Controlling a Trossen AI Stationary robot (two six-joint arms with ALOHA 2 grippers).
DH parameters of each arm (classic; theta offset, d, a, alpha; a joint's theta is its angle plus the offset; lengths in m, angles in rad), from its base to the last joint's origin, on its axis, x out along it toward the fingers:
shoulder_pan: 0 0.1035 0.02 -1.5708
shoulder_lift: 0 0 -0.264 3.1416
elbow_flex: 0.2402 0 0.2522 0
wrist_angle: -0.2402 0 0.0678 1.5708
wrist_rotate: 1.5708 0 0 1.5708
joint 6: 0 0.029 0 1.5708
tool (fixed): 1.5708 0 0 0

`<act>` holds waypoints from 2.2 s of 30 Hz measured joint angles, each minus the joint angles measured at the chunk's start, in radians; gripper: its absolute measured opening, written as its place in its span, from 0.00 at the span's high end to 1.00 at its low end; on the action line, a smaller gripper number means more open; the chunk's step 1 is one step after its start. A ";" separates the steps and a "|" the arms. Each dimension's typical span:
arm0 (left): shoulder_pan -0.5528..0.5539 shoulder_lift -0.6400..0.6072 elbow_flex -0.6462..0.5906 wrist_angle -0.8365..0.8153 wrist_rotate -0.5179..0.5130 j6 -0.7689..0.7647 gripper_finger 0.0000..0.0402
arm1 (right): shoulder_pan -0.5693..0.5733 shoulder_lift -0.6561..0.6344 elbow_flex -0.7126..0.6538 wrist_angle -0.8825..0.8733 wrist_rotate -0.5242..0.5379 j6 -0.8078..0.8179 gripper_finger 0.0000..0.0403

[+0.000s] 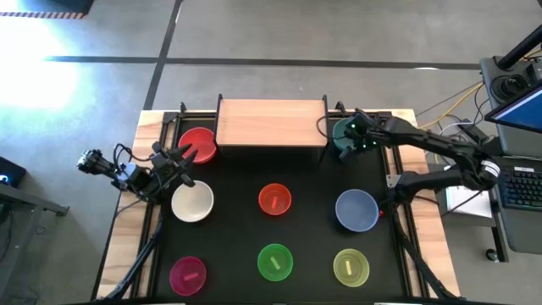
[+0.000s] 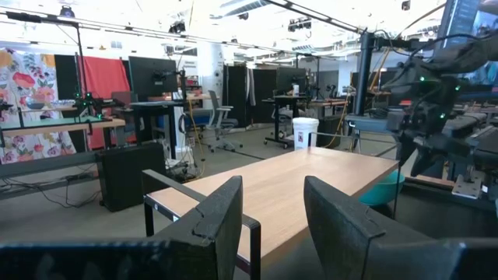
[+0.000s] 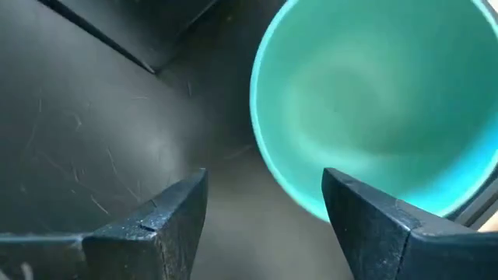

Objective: Place and stack bowls onto a shelf
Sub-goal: Put the dark blue bowl on the shelf

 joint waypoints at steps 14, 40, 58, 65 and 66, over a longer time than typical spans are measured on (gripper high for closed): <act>0.000 0.000 0.000 0.000 0.000 0.000 0.70 | -0.007 0.185 -0.001 0.027 0.007 -0.057 0.40; 0.000 0.000 0.000 0.000 0.000 0.000 0.70 | -0.022 0.201 -0.001 0.078 0.140 -0.090 0.98; 0.000 0.000 0.000 0.000 0.000 0.000 0.70 | -0.021 0.047 0.228 0.018 0.222 -0.056 0.98; 0.000 0.000 0.000 0.000 0.000 0.000 0.70 | -0.019 0.052 0.419 0.030 0.264 -0.083 0.98; 0.000 0.000 0.000 0.000 0.000 0.000 0.70 | -0.017 0.057 0.441 0.029 0.261 -0.083 0.98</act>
